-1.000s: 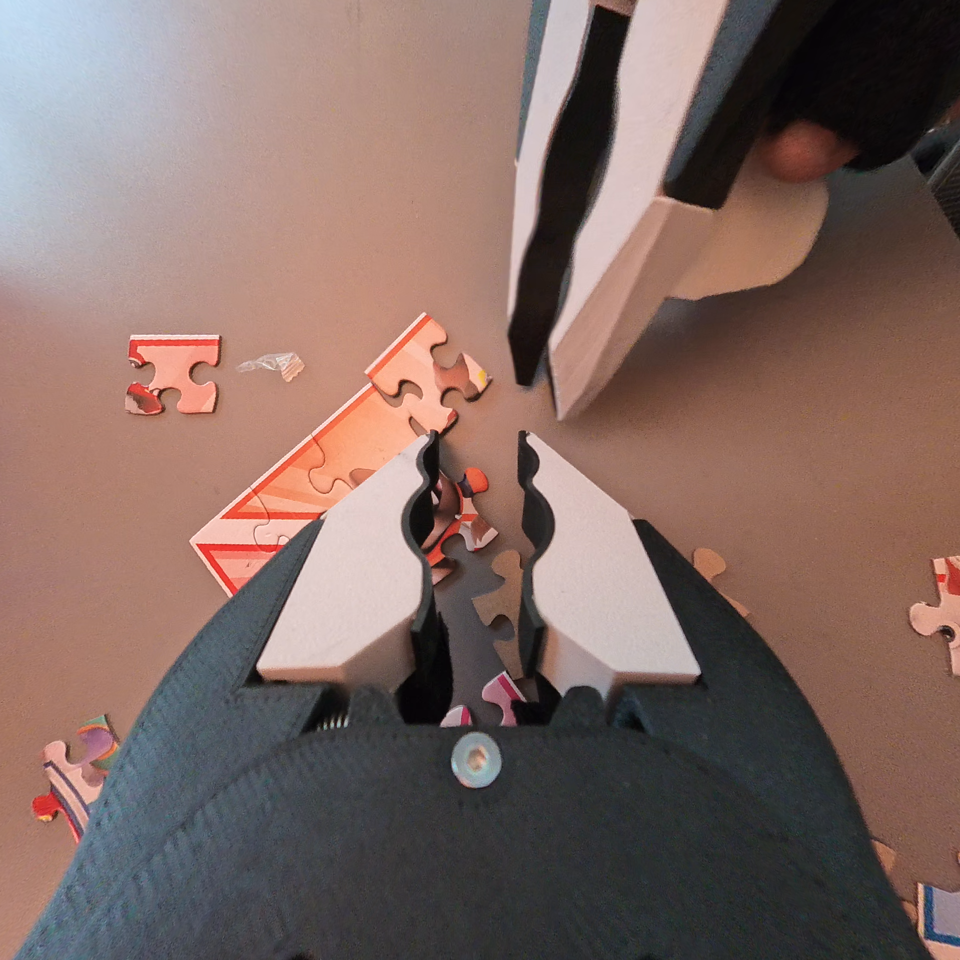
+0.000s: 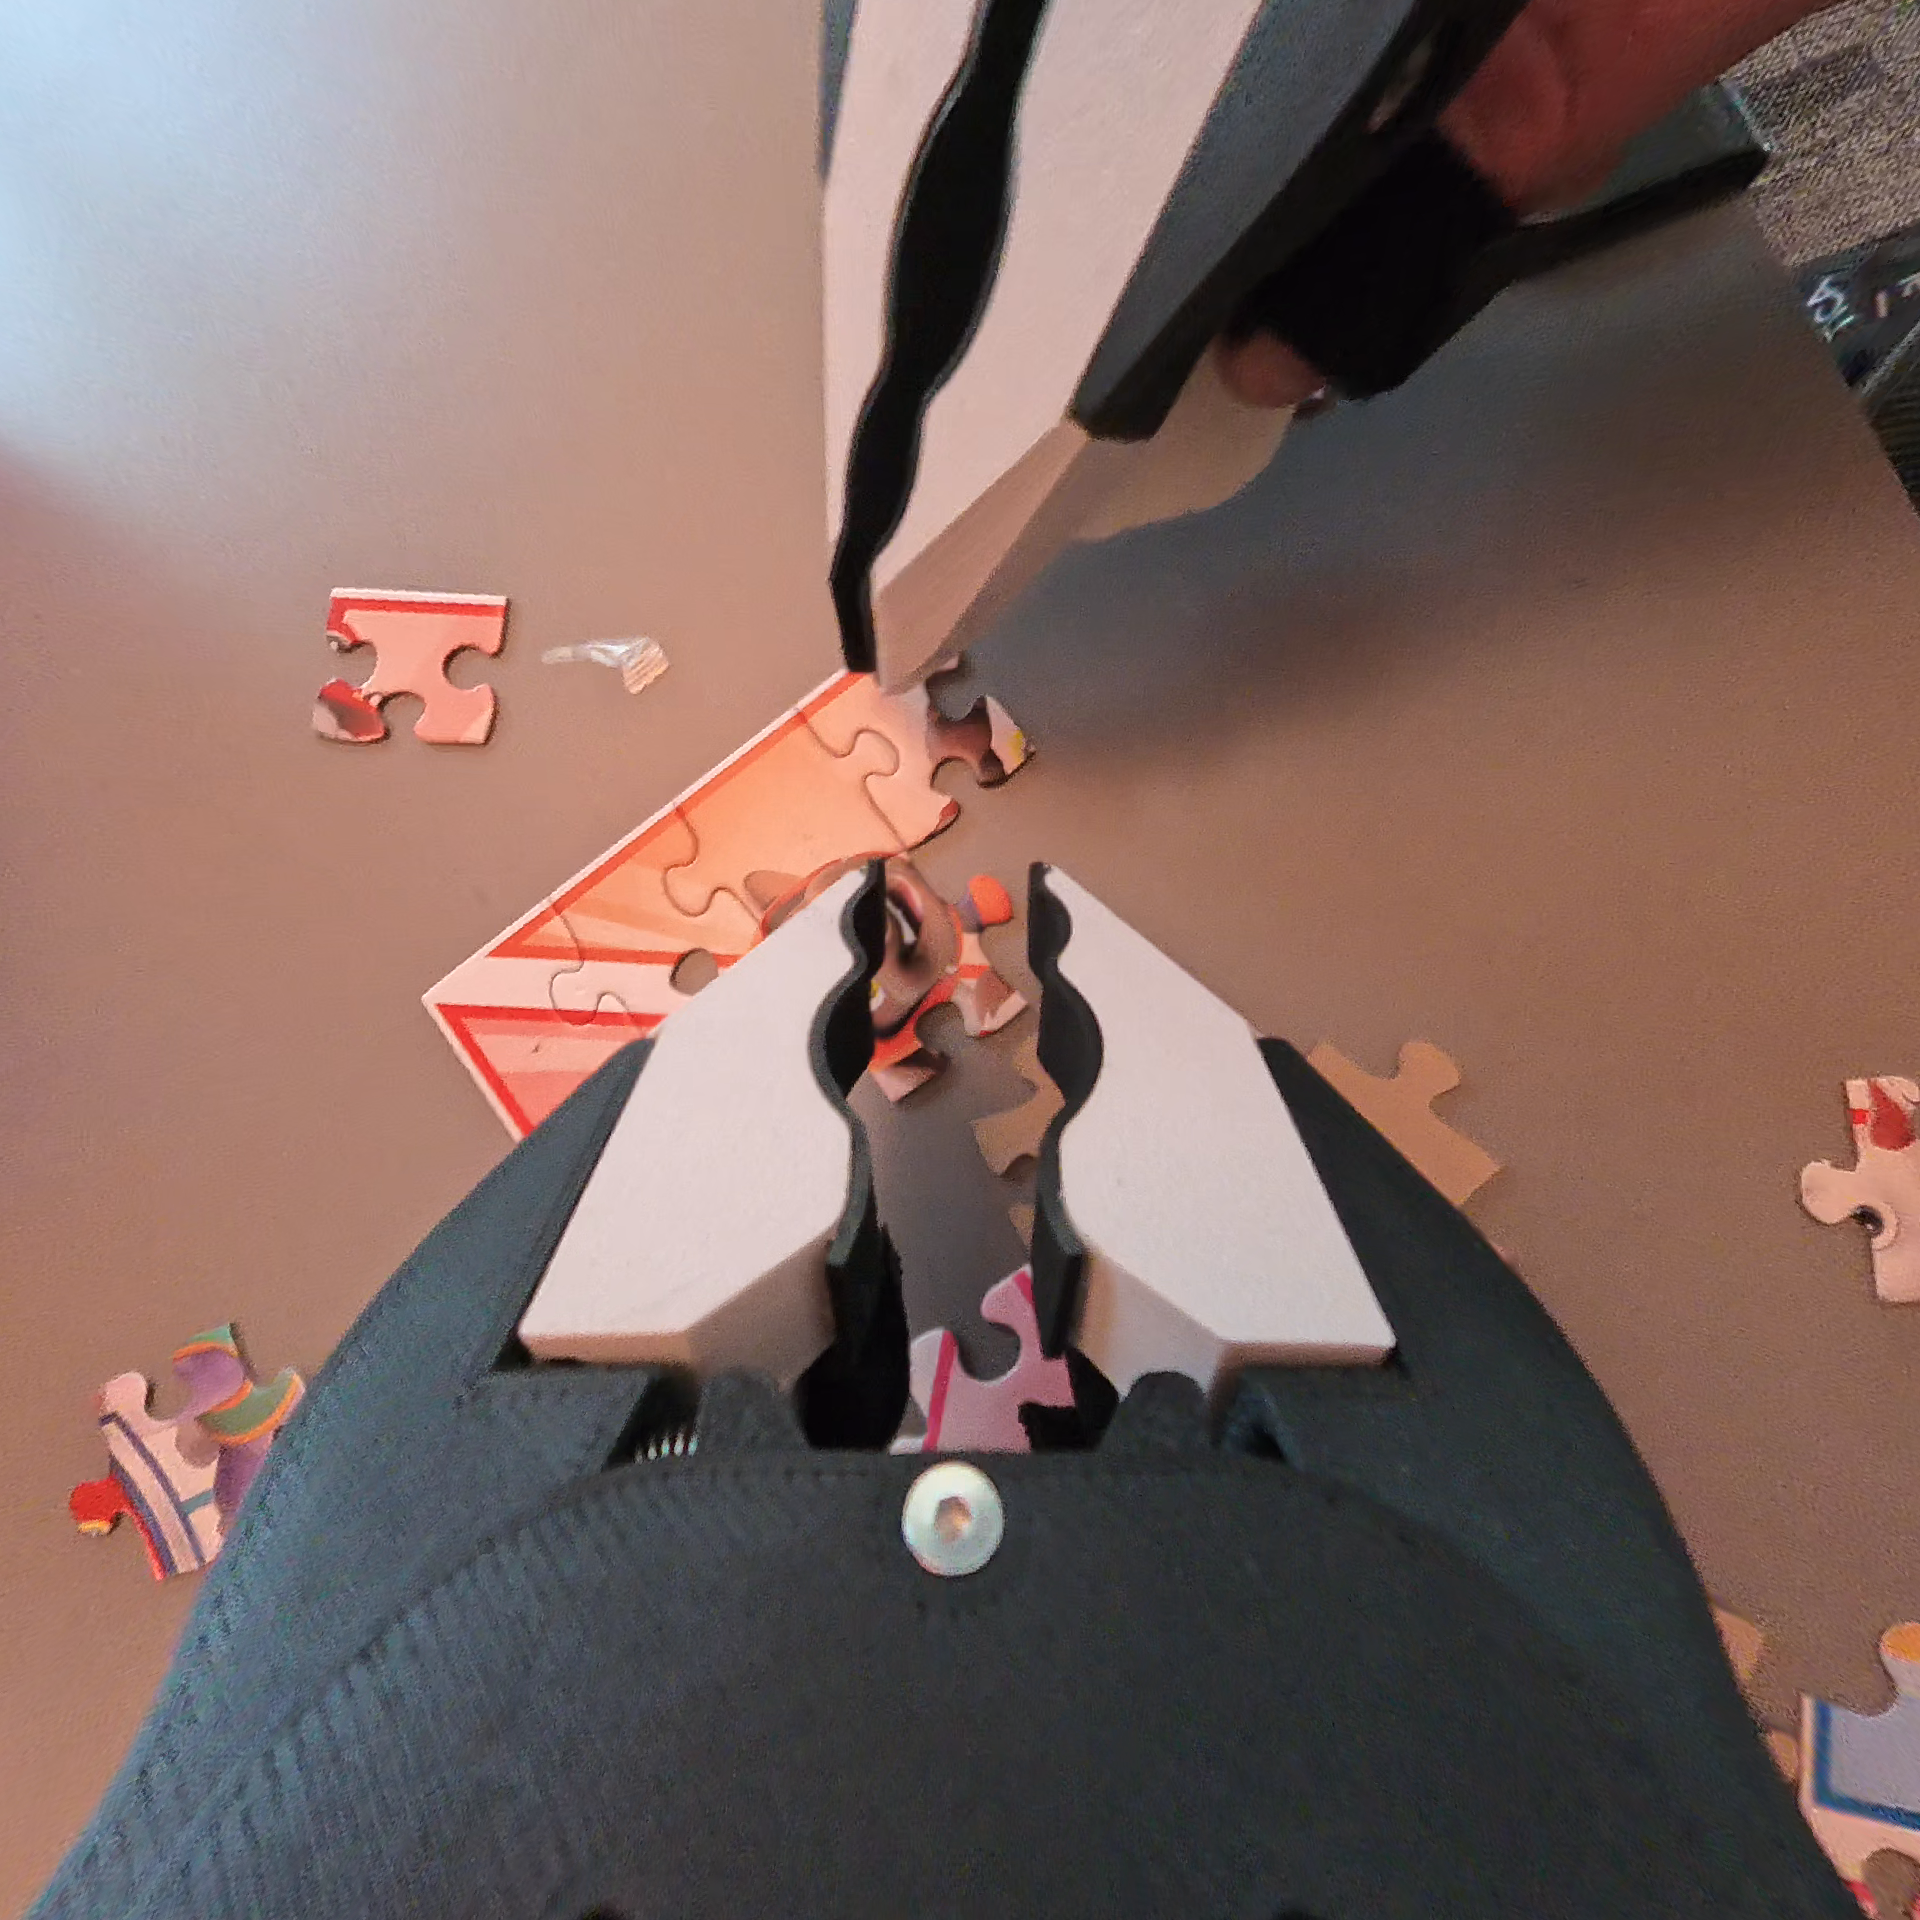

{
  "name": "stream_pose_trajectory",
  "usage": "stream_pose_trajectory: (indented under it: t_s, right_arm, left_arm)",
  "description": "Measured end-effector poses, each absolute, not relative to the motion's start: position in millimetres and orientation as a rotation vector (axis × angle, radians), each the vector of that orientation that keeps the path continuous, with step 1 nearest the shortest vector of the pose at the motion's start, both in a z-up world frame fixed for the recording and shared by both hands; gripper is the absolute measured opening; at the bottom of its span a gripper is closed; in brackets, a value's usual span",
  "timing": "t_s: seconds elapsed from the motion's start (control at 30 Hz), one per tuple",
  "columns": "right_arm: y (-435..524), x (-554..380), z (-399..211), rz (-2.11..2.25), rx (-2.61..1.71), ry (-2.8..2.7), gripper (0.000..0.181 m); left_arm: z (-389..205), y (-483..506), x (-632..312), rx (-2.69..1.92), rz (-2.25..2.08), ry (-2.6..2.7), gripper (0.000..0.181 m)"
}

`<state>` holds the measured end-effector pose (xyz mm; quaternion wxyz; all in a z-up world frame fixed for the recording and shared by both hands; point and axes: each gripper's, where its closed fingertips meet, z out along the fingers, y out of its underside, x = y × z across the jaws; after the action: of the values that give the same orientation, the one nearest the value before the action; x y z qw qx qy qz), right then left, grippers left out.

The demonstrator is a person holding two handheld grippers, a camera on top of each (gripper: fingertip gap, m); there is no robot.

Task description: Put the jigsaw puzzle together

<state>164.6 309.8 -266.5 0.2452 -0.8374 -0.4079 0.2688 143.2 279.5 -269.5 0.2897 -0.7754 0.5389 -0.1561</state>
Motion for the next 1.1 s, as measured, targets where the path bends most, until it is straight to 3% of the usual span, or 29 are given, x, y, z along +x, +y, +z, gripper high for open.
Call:
stream_pose_trajectory:
  t_s: [0.2, 0.33, 0.53, 0.77, 0.87, 1.1]
  right_arm:
    - [310, 158, -276, 0.632, -2.284, -1.224, 0.000]
    - [315, 170, -252, 0.641, -2.214, -1.192, 0.000]
    - [301, 236, -250, 0.504, -2.229, -1.302, 0.045]
    - [277, 263, -278, 0.489, -2.254, -1.346, 0.036]
    - [278, 256, -277, 0.461, -2.220, -1.375, 0.030]
    - [327, 206, -248, 0.434, -2.031, -1.435, 0.033]
  left_arm:
    - [-277, 277, 154, -2.100, -0.448, 1.458, 0.019]
    - [-268, 279, 146, -2.088, -0.415, 1.431, 0.026]
    - [-265, 272, 128, -2.133, -0.365, 1.418, 0.033]
    - [-264, 261, 122, -2.172, -0.280, 1.405, 0.035]
    - [-269, 267, 112, -2.230, -0.252, 1.350, 0.037]
    - [-273, 281, 89, -2.293, -0.119, 1.208, 0.036]
